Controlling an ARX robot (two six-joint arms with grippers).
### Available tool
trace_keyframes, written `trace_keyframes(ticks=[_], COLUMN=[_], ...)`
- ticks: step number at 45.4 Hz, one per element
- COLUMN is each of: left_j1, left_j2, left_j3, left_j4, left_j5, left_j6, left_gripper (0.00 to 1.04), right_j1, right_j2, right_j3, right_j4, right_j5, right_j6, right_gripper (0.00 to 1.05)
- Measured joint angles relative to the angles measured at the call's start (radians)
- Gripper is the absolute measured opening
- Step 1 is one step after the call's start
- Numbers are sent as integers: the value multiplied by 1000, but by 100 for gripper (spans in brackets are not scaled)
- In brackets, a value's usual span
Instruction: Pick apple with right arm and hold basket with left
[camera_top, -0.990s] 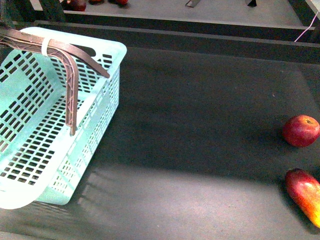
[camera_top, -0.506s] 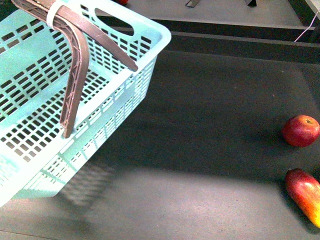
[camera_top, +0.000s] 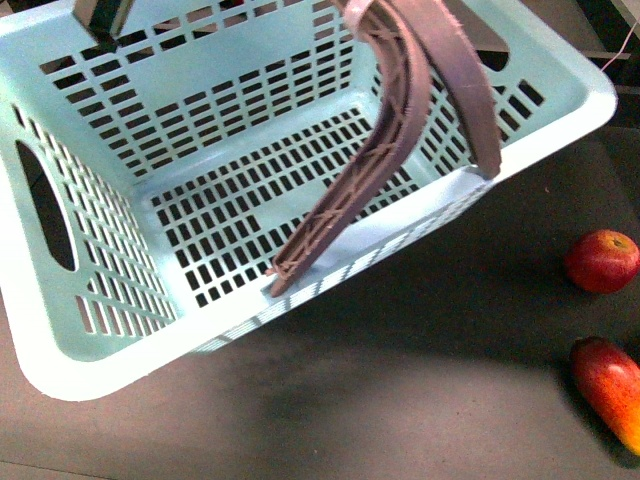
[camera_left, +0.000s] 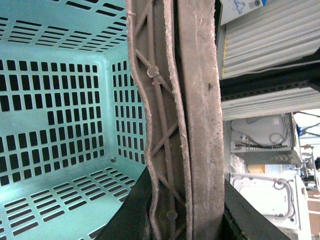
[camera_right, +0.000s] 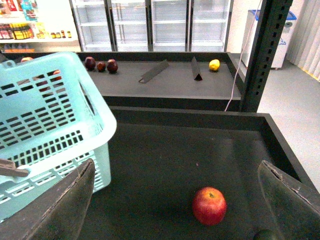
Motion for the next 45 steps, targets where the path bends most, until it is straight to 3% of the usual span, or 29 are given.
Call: trace_keyframes(ticks=[13, 45], left_j1=[-127, -131], left_j2=[47, 53], left_j3=[61, 66], left_j4=[-12, -12], left_j5=[-14, -22], left_j6=[34, 39], left_gripper=[19, 19], right_j1=[0, 2], right_j2=[0, 9], right_j3=[0, 3], right_j4=[0, -13], right_j5=[0, 12], right_j6=[0, 7], right_gripper=[96, 96])
